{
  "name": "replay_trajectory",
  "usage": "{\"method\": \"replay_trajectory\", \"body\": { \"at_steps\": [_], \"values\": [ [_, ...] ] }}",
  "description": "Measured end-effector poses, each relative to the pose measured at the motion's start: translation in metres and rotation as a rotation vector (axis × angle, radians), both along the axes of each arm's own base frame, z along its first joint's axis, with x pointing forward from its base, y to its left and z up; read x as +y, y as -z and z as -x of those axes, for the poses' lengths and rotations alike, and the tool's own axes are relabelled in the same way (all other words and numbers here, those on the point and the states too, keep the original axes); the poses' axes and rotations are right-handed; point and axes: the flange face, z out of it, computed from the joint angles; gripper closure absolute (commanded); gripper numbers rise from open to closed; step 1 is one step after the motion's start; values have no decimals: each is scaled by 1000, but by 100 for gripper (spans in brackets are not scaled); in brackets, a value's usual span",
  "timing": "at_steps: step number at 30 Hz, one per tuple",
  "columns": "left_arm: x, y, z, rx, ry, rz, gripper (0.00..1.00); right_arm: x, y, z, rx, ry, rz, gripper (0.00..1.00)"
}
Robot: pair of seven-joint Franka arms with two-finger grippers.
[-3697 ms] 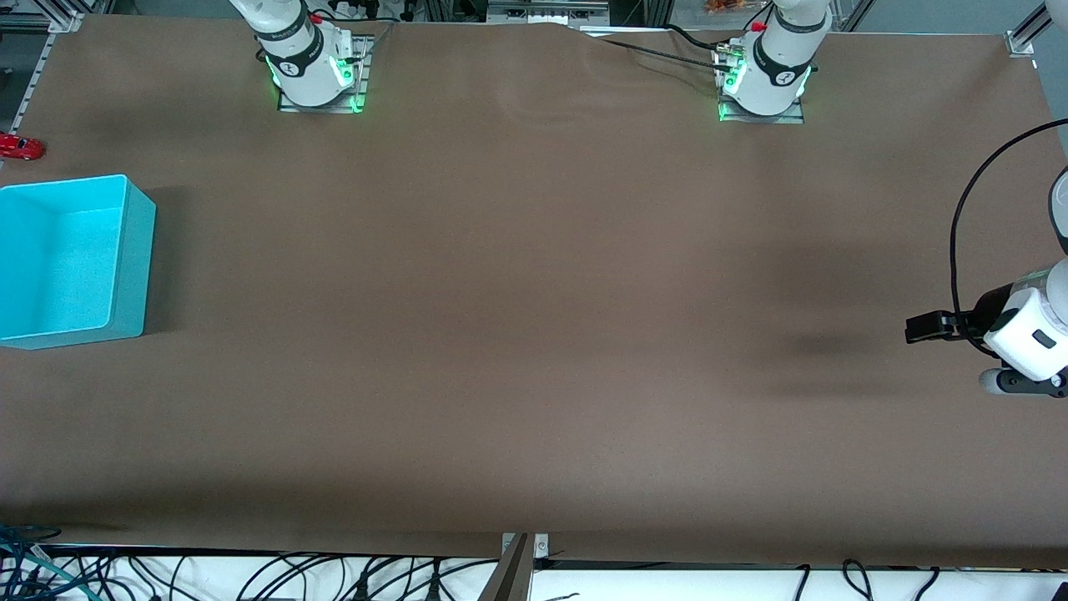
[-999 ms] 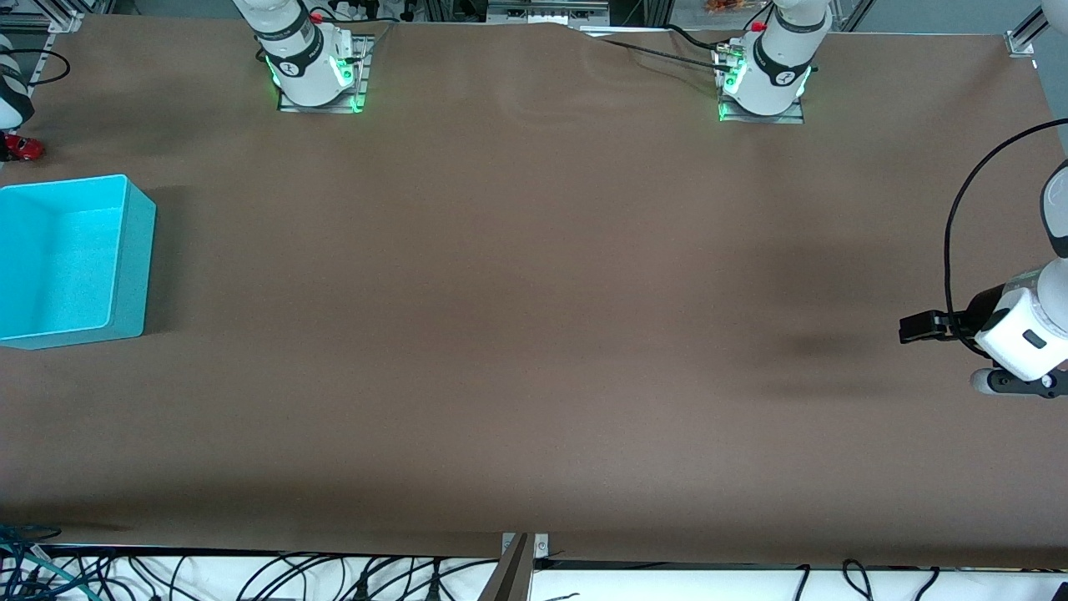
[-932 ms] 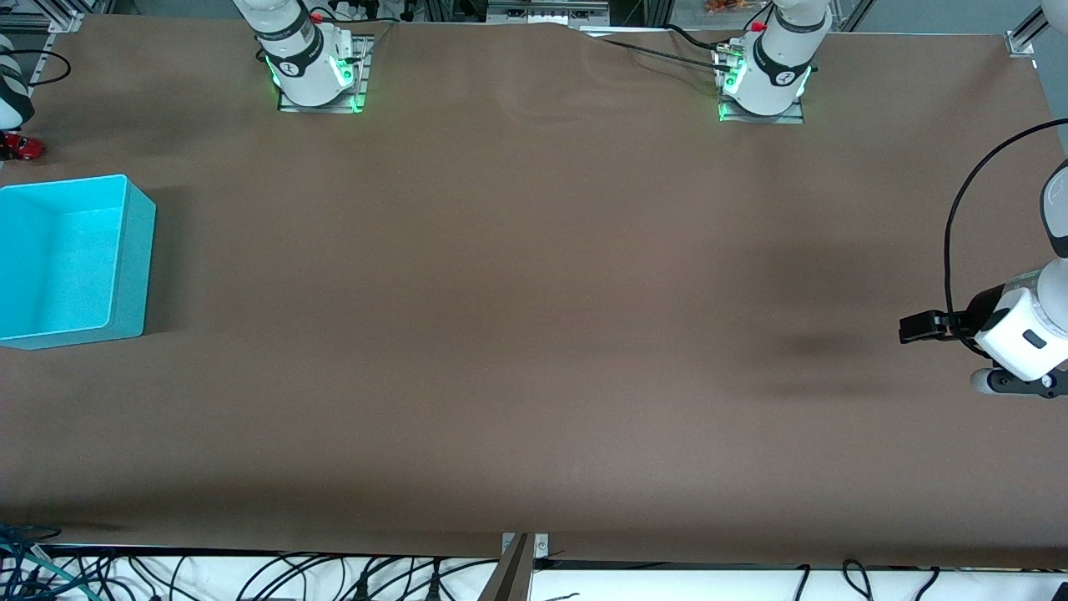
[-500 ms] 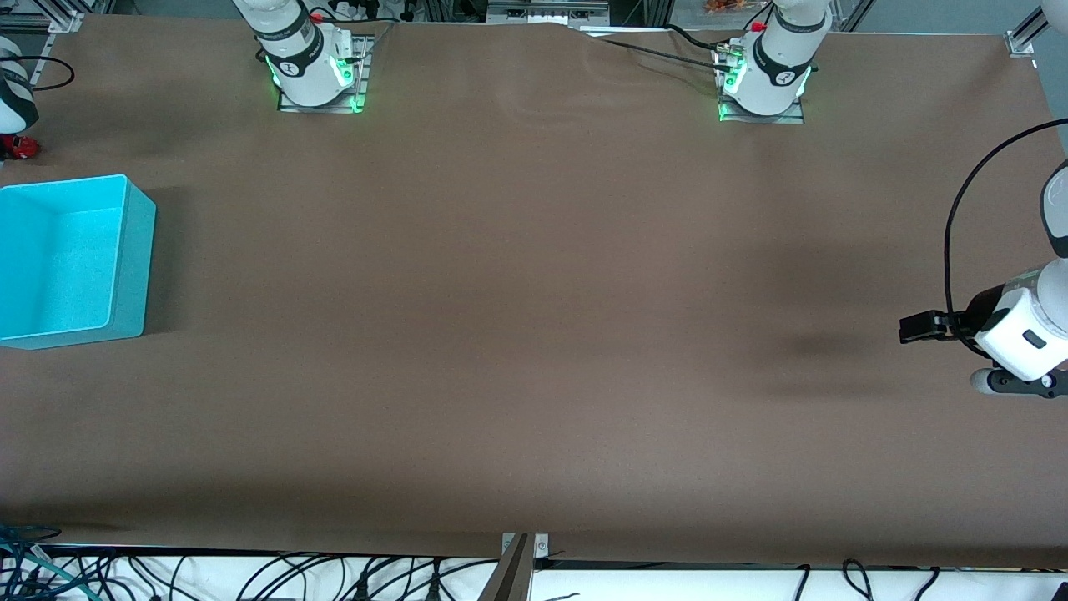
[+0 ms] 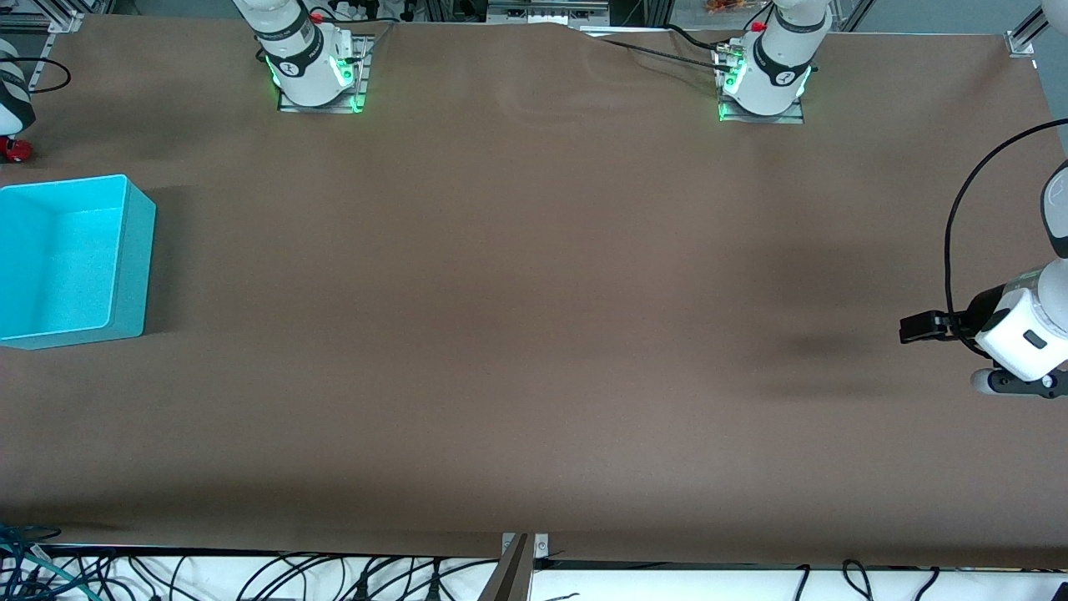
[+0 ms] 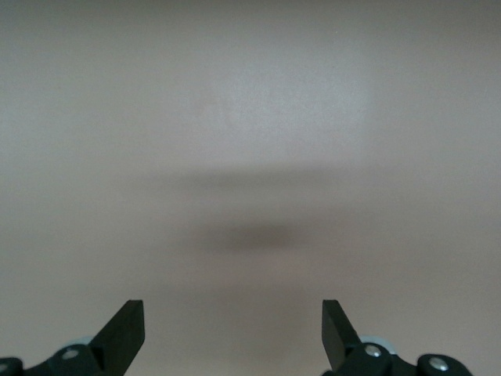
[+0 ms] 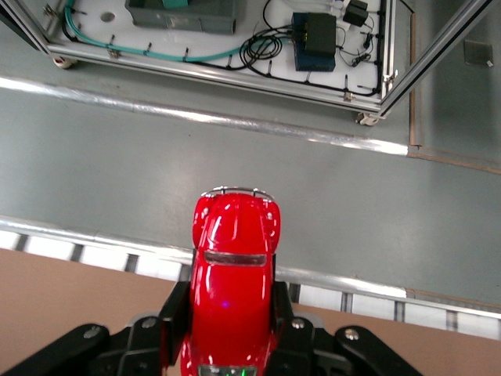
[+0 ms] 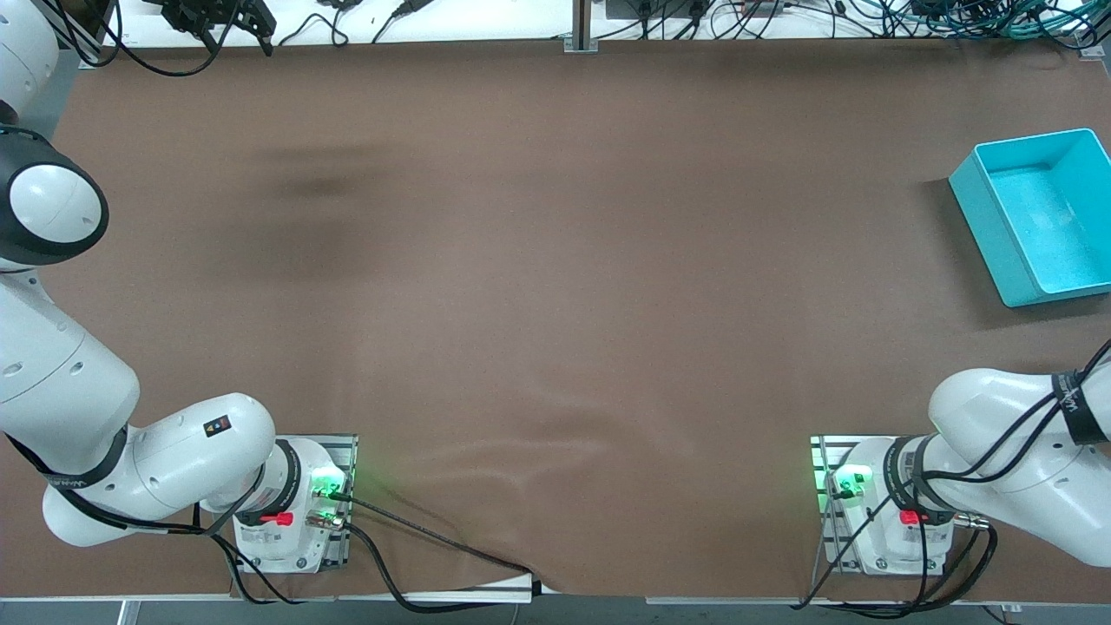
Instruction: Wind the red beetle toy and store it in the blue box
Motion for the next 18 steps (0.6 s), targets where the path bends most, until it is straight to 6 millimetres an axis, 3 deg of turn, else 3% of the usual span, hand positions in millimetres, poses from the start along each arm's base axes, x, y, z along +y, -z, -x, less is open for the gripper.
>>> {"method": "replay_trajectory", "body": {
  "at_steps": [6, 18],
  "values": [
    [0, 0, 0, 0, 0, 0, 0, -3, -33, -4, -27, -1, 15, 100],
    [0, 0, 0, 0, 0, 0, 0, 4, -64, -25, -67, -35, 27, 100]
  ]
}}
